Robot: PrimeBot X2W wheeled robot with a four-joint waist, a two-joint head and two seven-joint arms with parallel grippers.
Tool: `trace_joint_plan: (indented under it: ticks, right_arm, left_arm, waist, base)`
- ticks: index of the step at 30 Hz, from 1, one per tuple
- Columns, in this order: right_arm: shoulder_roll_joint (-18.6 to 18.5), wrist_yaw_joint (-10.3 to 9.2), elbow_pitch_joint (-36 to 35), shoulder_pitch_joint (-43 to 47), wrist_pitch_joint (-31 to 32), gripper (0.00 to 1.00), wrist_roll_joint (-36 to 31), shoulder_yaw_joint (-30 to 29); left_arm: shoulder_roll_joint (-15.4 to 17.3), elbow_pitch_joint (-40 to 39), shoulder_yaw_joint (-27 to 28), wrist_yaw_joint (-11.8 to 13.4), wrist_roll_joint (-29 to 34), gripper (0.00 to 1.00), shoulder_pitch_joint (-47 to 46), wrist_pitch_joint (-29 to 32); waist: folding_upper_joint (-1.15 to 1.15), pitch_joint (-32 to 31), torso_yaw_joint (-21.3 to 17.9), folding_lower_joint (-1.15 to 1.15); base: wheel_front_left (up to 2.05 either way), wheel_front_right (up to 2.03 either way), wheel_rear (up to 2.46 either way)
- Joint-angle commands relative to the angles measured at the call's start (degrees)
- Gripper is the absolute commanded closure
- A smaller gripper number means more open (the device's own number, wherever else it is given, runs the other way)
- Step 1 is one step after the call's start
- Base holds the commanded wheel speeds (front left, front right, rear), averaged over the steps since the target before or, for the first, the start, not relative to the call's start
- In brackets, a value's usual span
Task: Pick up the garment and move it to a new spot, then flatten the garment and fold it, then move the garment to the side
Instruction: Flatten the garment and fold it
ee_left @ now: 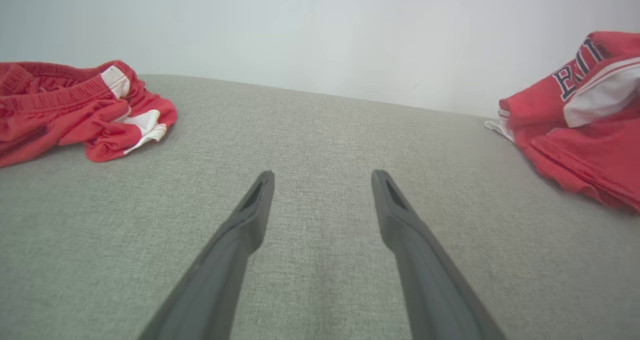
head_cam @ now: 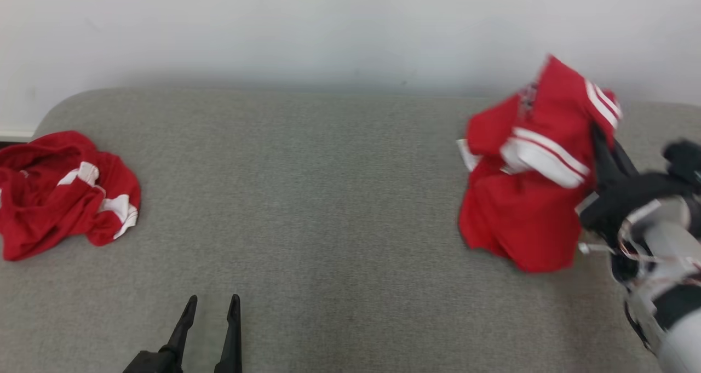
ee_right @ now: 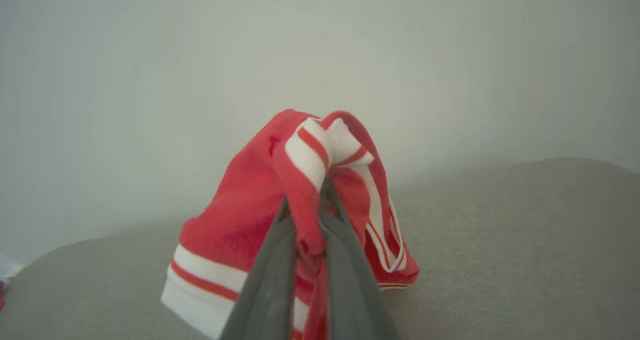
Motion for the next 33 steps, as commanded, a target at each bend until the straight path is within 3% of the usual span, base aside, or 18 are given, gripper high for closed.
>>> trace_joint_plan:
  ticks: [1, 5, 11, 12, 18, 26, 33]
  right_arm:
    - [-1.09, 0.2, -0.88, 3.04, -0.25, 1.0, 1.15, -0.88]
    - [-2.08, 0.2, -4.39, 14.2, -0.26, 1.0, 5.42, -5.42]
    - [0.37, 0.2, -5.44, 23.02, -0.26, 1.0, 5.37, -7.49]
    - [0.45, 0.2, -5.19, 23.67, -0.27, 0.0, 3.1, -8.28]
    - [2.62, 0.2, -9.16, 24.32, -0.26, 0.0, -5.39, -15.28]
    - [9.51, 0.2, -26.7, 30.08, -0.17, 0.0, -24.82, -29.04]
    - [15.16, 0.2, -32.73, 34.21, -0.16, 0.0, -31.28, -30.8]
  left_arm:
    - [-0.03, -0.19, -0.24, 0.09, -0.28, 0.0, 0.35, -0.22]
    - [-0.04, -0.31, -0.39, 0.09, -0.06, 0.0, 0.46, -0.22]
    - [-0.04, -0.4, -0.5, 0.09, 0.16, 0.0, 0.84, -0.22]
    - [-0.04, -0.24, -0.86, 0.09, 0.32, 0.0, 0.77, -0.22]
    - [-0.03, -0.25, -1.14, 0.09, 0.34, 0.0, 0.04, -0.22]
    - [-0.03, -0.65, -2.84, 0.09, -0.34, 0.0, -1.95, -0.22]
    - [-0.02, -0.58, -5.14, 0.09, -0.83, 0.0, -4.04, -0.22]
  waist:
    - [0.0, -0.18, -1.5, 0.0]
    - [0.0, 0.24, -2.47, 0.0]
    - [0.0, 0.58, -3.29, 0.0]
    - [0.0, 0.73, -3.68, 0.0]
    - [0.0, 0.42, -4.71, 0.0]
    - [0.0, -0.07, -5.34, 0.0]
    - [0.0, -0.11, -6.11, 0.0]
  base:
    - [0.0, 0.0, 0.0]
    - [0.0, 0.0, 0.0]
    - [0.0, 0.0, 0.0]
    - [0.0, 0.0, 0.0]
    - [0.0, 0.0, 0.0]
    - [0.0, 0.0, 0.0]
    - [0.0, 0.0, 0.0]
